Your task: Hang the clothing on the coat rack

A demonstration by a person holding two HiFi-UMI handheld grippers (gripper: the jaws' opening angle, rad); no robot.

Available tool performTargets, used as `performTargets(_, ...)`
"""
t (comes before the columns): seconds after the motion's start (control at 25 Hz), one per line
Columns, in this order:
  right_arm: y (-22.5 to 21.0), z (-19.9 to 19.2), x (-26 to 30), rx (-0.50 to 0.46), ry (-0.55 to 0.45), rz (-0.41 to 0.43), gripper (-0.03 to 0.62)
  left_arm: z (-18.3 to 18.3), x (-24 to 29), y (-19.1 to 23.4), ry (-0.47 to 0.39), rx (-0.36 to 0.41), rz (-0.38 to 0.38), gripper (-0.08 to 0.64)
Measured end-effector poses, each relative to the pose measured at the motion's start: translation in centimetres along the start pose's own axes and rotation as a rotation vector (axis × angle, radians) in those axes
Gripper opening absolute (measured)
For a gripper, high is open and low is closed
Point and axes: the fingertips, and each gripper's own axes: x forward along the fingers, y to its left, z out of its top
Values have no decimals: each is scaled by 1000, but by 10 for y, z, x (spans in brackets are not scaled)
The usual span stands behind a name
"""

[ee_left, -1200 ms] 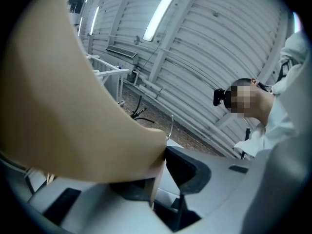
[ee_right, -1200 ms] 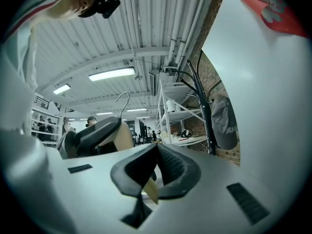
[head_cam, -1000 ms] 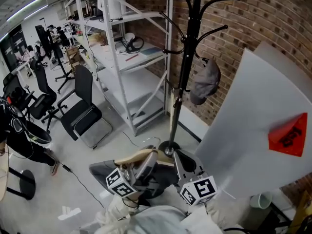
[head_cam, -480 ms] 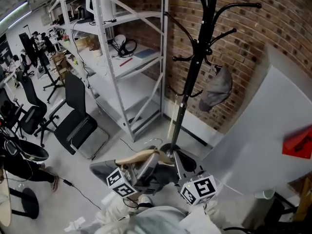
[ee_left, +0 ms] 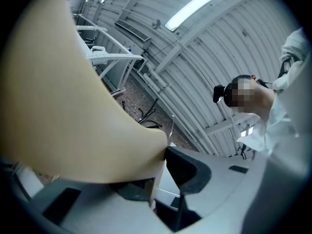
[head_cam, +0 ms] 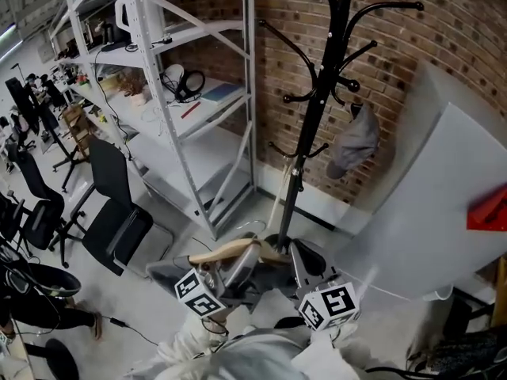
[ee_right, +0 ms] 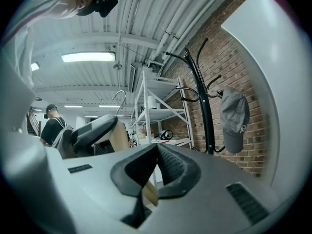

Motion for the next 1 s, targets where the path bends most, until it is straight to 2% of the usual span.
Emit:
performTargets(0.24,-6,1,13,9,4,-57,25,7,3,15,20,-26,-27,106)
performTargets(0.52,-18,-8,40,5,12,-87,23,10,8,46,22,-74,-34,106)
performTargets(1.0,-76,-8,92,20,2,-174,23,-4,56,100,78,-152,-86,106)
